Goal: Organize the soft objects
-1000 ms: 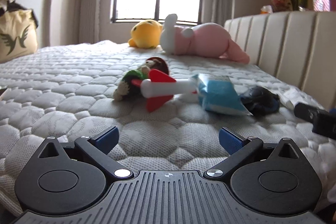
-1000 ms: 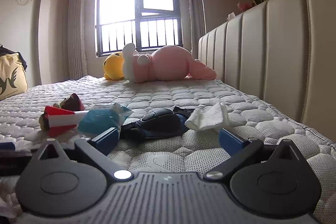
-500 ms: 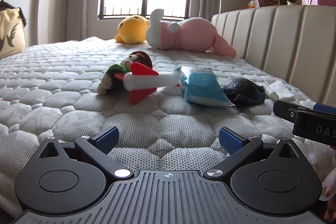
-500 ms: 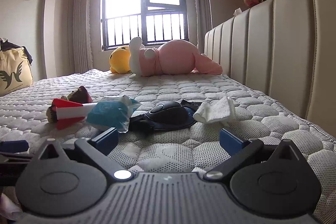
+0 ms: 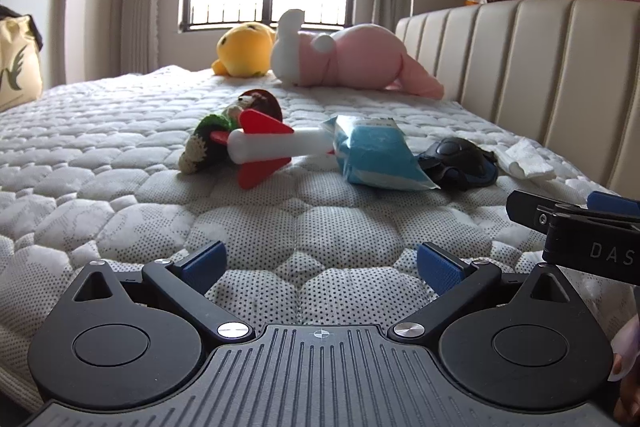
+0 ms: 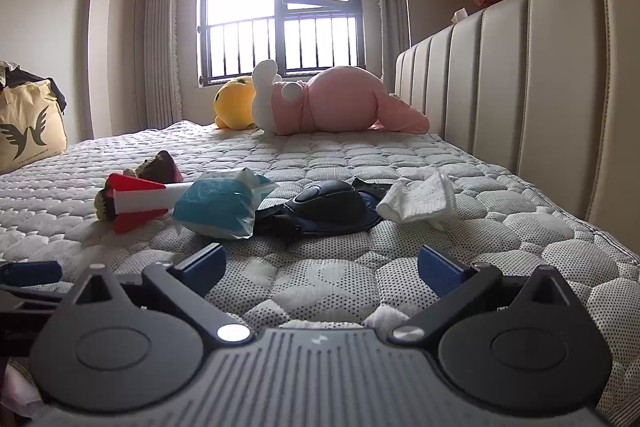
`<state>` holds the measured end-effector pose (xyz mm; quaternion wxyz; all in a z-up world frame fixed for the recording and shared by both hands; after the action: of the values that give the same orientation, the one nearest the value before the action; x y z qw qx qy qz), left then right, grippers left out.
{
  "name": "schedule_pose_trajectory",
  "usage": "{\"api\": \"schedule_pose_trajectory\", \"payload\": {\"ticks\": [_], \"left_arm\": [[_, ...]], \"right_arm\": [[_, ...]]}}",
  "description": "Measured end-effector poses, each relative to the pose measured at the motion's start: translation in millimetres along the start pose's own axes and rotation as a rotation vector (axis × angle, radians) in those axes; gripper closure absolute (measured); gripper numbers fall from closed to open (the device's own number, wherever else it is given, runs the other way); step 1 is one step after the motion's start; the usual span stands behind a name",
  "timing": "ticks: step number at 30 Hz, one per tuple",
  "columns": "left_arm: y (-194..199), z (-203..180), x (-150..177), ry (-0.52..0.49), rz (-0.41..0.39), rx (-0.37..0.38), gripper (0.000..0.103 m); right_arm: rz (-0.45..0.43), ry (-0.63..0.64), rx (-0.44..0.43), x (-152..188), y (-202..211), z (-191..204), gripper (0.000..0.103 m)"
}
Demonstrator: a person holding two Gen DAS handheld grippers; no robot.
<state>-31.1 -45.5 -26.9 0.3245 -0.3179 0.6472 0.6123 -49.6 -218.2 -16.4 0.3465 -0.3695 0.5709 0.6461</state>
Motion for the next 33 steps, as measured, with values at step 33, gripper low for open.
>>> {"api": "schedule_pose_trajectory", "payload": {"ticks": [33], "left_arm": [[53,-5,-48,-0.033,-0.027,-0.092,0.0]], "right_arm": [[-0.029,0.065,-0.002,-40,26,-2,0.0]]}}
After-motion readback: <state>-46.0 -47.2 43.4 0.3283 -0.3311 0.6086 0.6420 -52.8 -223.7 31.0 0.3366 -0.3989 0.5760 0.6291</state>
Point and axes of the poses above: each gripper's, at about its wrist camera, not at the fingertips, and y roughly against the way its jaws point, z to its left, x to its underside, the point moved 1 cm from there along -y, roughly the way its jaws point, and after that the axes turned 11 degrees about z, right-handed, at the moved point
